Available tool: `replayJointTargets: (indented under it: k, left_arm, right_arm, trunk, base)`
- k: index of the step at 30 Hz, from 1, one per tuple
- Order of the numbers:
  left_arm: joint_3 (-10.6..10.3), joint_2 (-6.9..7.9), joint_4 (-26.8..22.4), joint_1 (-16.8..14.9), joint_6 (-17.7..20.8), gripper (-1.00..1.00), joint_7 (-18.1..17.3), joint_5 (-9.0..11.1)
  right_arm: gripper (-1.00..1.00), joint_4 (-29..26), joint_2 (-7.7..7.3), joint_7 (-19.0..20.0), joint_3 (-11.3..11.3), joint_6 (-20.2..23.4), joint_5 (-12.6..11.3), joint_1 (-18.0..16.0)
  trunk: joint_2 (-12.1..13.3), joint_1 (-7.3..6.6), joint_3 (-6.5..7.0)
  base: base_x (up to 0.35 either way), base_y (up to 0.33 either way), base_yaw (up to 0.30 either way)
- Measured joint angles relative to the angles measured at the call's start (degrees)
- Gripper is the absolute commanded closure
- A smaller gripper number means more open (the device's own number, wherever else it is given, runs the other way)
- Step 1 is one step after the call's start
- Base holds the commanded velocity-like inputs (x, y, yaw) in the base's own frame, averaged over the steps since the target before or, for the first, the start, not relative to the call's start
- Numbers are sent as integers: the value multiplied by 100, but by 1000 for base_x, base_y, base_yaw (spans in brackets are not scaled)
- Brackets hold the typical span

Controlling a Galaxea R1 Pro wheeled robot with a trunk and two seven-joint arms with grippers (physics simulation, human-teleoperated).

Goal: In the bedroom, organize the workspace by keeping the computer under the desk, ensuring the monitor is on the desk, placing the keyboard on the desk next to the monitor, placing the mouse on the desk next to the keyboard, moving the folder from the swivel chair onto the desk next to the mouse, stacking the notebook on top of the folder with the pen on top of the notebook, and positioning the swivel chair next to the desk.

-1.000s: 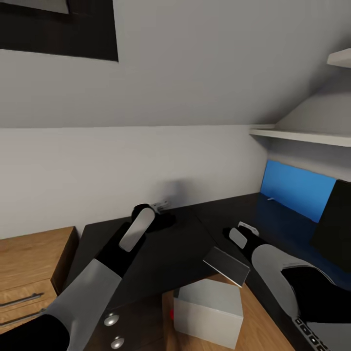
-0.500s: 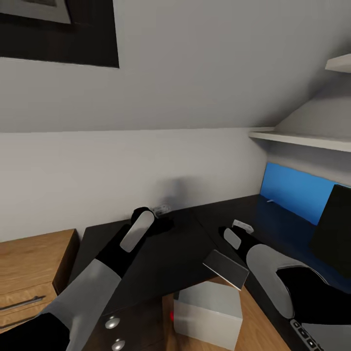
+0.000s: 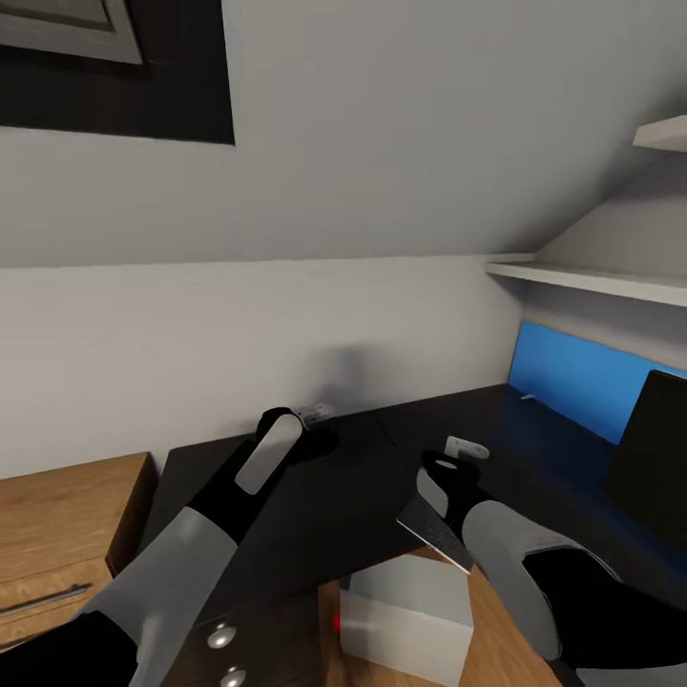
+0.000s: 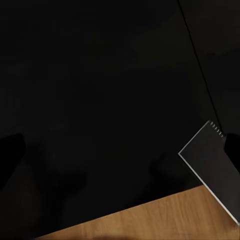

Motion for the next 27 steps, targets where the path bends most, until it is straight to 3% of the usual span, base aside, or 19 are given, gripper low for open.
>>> replayJointTargets:
  k: [5,6,7,9,14,15,19,25,27]
  left_arm:
    - [0,6,8,0,-1,-100,-6,3]
    - [0,12,9,0,-1,-100,-6,1]
    - [0,22,54,0,2,-100,-4,9]
    - [1,27,153,0,1,-100,-5,-3]
    - [1,35,263,21,-1,-100,-6,-19]
    - [1,49,281,37,0,-100,-7,-23]
    - [1,142,295,65,-45,-100,-8,-24]
    - [1,210,287,82,-349,-100,-27,-15]
    - [-2,234,284,126,-501,-100,-34,-12]
  right_arm:
    - [-100,-234,52,2,65,-22,392,218]
    - [-100,-424,60,14,77,-25,538,352]
    - [-100,-1114,57,35,86,-14,779,790]
    - [-100,-1702,55,42,95,19,860,1130]
    - [-100,-2882,44,46,115,297,885,1787]
    - [-100,-3366,40,45,121,503,878,2046]
    - [-100,-4371,39,48,129,1183,874,2519]
    - [-100,-4922,39,53,65,1927,783,2722]
    - [-100,-5020,39,56,-58,2249,585,2757]
  trunk:
    - [201,-110,90]
    - [241,-132,108]
    - [280,-154,125]
    - [361,-198,162]
    - [562,-308,252]
    - [602,-330,270]
    - [762,-418,342]
    - [1004,-550,450]
    - [1084,-594,486]
  base:
    - [0,0,0]
    - [0,0,0]
    - [0,0,0]
    - [0,0,0]
    - [0,0,0]
    - [0,0,0]
    - [0,0,0]
    - [0,0,0]
    - [0,0,0]
